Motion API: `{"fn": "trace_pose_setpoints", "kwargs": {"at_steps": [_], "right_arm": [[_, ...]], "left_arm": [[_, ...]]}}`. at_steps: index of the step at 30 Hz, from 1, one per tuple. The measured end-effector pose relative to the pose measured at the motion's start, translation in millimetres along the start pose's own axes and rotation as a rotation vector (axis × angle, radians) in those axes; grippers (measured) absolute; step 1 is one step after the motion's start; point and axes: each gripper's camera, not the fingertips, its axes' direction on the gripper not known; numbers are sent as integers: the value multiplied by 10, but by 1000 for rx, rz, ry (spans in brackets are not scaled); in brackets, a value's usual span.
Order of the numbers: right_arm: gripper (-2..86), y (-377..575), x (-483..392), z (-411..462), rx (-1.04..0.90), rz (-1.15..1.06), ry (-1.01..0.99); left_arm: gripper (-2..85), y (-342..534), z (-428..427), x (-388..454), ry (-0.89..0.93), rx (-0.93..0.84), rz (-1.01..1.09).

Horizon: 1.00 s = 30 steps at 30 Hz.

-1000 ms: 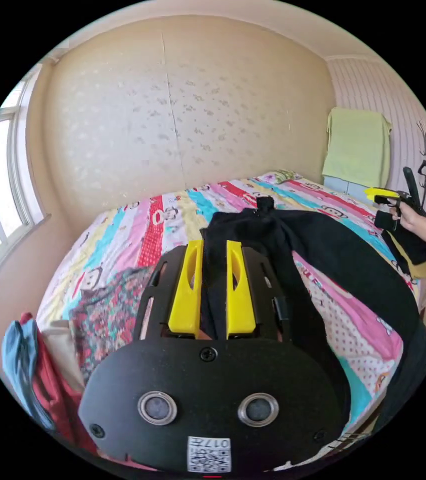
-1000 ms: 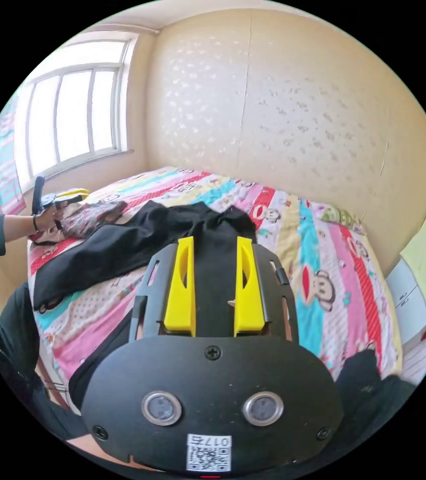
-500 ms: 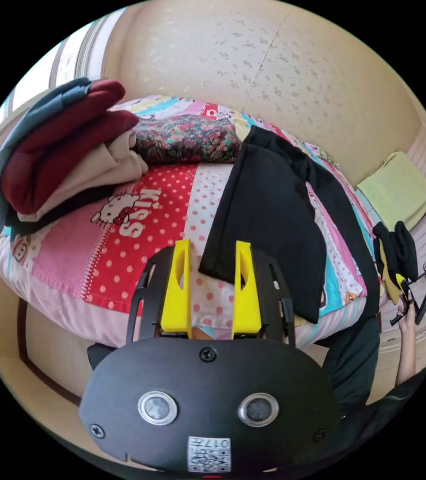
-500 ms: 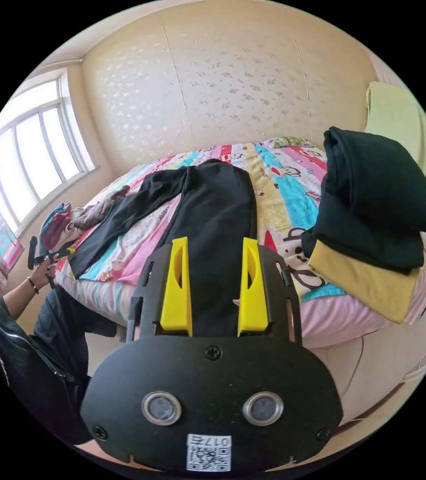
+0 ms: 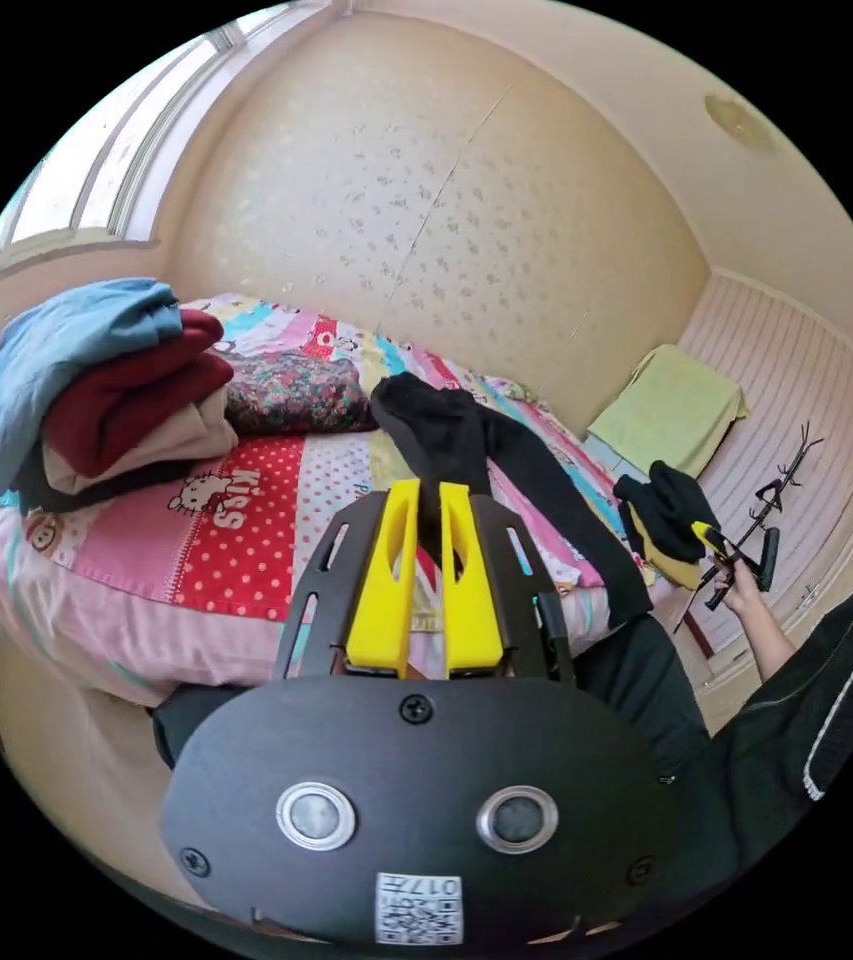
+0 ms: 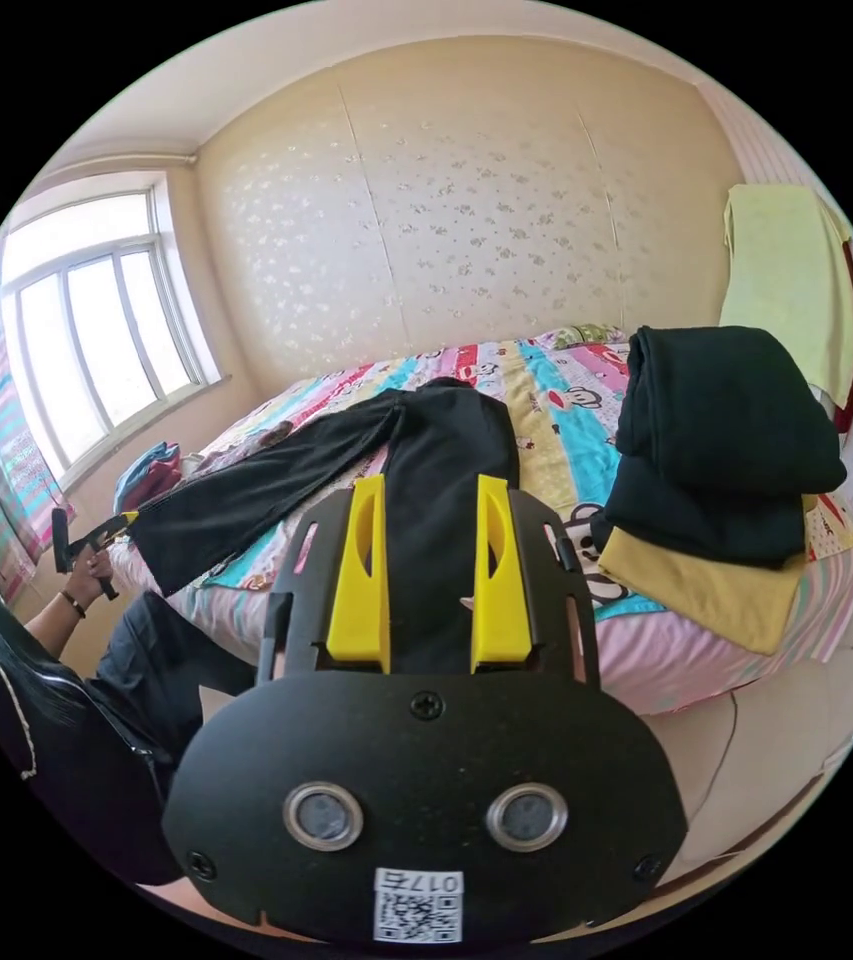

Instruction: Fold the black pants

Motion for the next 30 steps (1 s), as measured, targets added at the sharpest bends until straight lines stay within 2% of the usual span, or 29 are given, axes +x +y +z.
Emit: {"fn": "trace_pose_setpoints", "kwargs": {"at_steps": [2, 4, 5, 7, 8, 10, 13, 17, 18, 20, 21, 22, 25, 28, 30], "right_arm": [[133, -32, 71, 56, -40, -1, 27], [135, -55, 165, 149, -98, 18, 32], [136, -77, 217, 171, -110, 35, 16], [137, -123, 280, 144, -94, 53, -9], [139, -166, 322, 125, -94, 52, -9], [144, -226, 398, 133, -122, 36, 26], [159, -270, 622, 251, -214, 14, 83], [170, -230, 1022, 492, -324, 74, 20], [170, -247, 1082, 529, -347, 74, 24], [168, -296, 1111, 535, -358, 45, 54], [167, -338, 1131, 523, -362, 34, 52], [166, -361, 1148, 518, -370, 33, 41], [160, -441, 1301, 487, -422, 75, -43], [147, -456, 1477, 383, -413, 117, -93], [129, -447, 1595, 355, -393, 147, -169]], "left_arm": [[44, 95, -3, -300, -153, -182, -156], [35, 240, 7, -590, -209, -293, -307], [20, 311, -137, -719, -186, -273, -404], [12, 339, -505, -743, -96, -144, -426], [14, 310, -761, -682, -68, -48, -401], [44, 172, -1019, -514, -34, 29, -321], [97, -203, -980, -60, 85, -32, -125], [108, -387, -186, 911, 308, -98, 172], [108, -372, -5, 1046, 342, -119, 190], [123, -258, 753, 1664, 602, -221, 268], [131, -209, 910, 1821, 634, -232, 290], [142, -92, 1187, 2122, 598, -250, 331], [154, 165, 1757, 2653, 329, -336, 344], [145, 347, 2007, 2847, 351, -385, 222], [130, 392, 1987, 2893, 256, -327, 168]]}}
